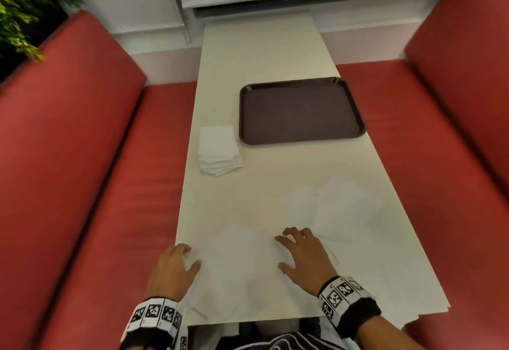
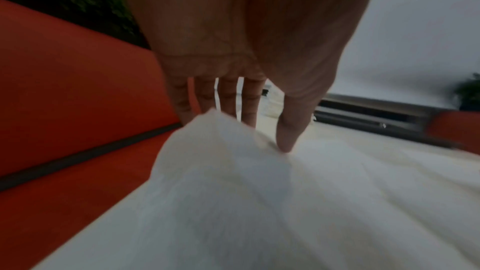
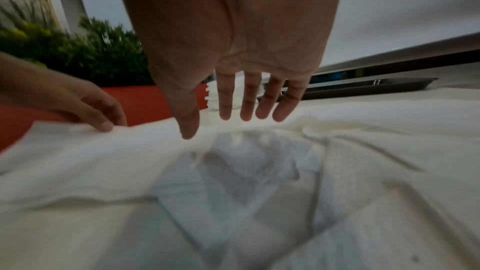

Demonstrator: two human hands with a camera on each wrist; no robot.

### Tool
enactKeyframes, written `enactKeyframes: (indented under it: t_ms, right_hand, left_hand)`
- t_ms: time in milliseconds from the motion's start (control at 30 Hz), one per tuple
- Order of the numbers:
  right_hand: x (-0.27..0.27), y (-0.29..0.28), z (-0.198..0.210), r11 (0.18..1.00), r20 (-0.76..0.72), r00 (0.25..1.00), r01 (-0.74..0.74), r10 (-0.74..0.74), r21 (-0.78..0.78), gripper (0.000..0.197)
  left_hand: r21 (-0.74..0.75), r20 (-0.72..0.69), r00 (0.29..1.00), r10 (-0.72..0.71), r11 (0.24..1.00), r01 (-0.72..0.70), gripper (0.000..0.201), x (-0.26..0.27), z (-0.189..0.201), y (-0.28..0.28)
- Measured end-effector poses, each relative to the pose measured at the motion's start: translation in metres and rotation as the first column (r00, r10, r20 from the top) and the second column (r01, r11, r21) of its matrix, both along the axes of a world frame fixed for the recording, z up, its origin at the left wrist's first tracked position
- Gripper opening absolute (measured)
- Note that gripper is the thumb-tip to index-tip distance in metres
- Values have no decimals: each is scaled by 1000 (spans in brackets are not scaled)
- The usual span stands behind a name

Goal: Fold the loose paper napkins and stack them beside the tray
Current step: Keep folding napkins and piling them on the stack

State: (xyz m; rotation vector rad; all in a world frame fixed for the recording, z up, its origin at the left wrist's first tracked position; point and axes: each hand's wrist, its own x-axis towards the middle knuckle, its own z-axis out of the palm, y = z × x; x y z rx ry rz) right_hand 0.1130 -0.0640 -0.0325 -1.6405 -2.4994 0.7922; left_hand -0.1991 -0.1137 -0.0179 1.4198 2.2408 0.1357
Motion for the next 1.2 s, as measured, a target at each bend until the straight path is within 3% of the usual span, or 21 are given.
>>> enactKeyframes:
  t_ms: [133,300,467,667,767,800,867,900,967,1000,1067,1133,1200]
  right_hand:
    - [-13,-1,-5,1000,95,995,24,-25,20,61]
    - [-25,5,1,998,131,989,61,-64,22,42]
    - [-28,9,6,978,7,987,156,-159,139,14]
    - [-32,8,46,945,-239,943,275,-230,176,14]
    - [-41,8,73,914,-455,819,406,-349,29,15]
    - [-43,10,79,893,-509,757,446,-410,-56,14]
    - [-47,12,86,838,-590,624,512,-513,-187,13]
    - [-49,13,87,810,-626,550,530,-553,-250,13]
    - [-52,12,89,751,-666,397,525,-631,-399,15]
    - [-54,11,89,724,-677,318,502,-664,-473,15]
    - [-57,10,91,680,-688,169,433,-706,-591,16]
    - [-59,9,92,653,-675,92,376,-732,-658,17]
    - [-59,6,91,640,-646,120,357,-754,-680,21]
  left_hand:
    - [-69,31,998,-58,996,60,39,6,-4,6]
    - [27,161,984,-78,997,75,27,11,0,21]
    - [55,80,985,-151,988,147,20,12,3,43]
    - [190,-16,962,-274,944,272,35,22,15,51]
    - [332,57,932,-357,888,320,22,40,34,51]
    - [353,153,925,-347,894,277,13,49,45,52]
    - [302,400,882,-248,945,129,27,63,66,53]
    - [246,550,819,-165,969,30,34,69,75,54]
    - [106,826,563,2,982,-159,48,74,84,53]
    - [37,893,444,67,974,-222,60,74,86,54]
    - [-20,937,332,108,966,-259,73,73,89,54]
    - [29,933,353,65,966,-256,68,72,89,53]
    - [169,860,507,-59,970,-174,53,70,89,52]
